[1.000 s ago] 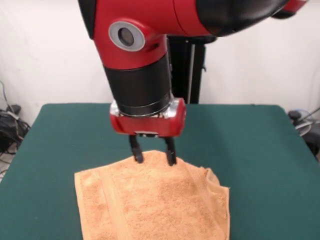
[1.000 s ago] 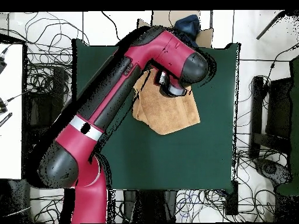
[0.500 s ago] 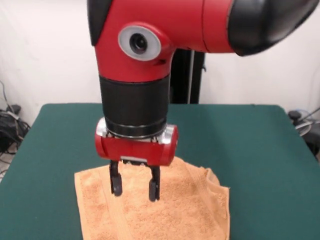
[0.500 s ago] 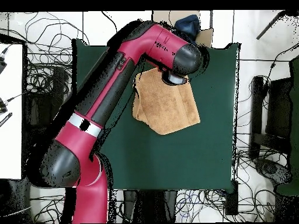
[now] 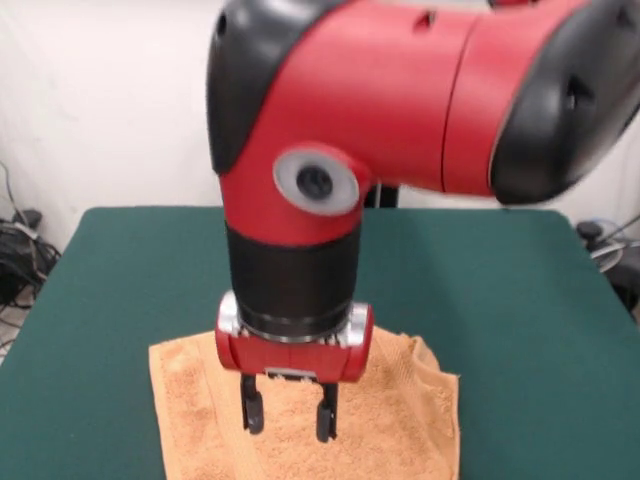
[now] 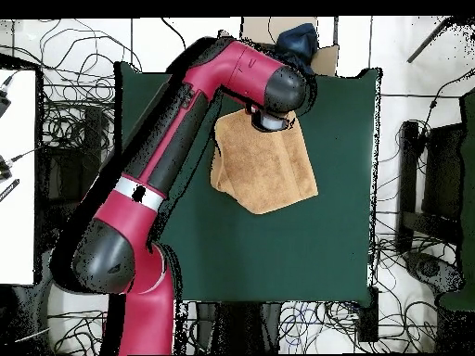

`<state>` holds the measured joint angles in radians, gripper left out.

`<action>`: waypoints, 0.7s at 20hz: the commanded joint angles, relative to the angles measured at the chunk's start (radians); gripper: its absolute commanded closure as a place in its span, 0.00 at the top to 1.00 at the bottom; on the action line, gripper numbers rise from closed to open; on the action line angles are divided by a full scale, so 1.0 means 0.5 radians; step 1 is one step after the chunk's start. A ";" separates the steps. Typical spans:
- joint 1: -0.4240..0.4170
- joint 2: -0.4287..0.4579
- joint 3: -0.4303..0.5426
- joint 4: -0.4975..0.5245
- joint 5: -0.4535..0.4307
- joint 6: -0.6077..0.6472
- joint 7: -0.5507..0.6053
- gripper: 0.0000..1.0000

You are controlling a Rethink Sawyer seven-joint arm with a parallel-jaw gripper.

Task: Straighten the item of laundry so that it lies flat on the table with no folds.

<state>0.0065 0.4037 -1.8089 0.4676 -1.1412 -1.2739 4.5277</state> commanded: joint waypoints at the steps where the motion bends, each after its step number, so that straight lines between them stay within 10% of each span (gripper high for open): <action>1: -0.051 0.151 0.188 -0.387 0.042 -0.126 0.230 1.00; 14: -0.060 0.182 0.291 -0.418 0.067 -0.238 0.186 1.00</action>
<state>-0.0088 0.5033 -1.7674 0.3639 -1.1464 -1.2815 4.5277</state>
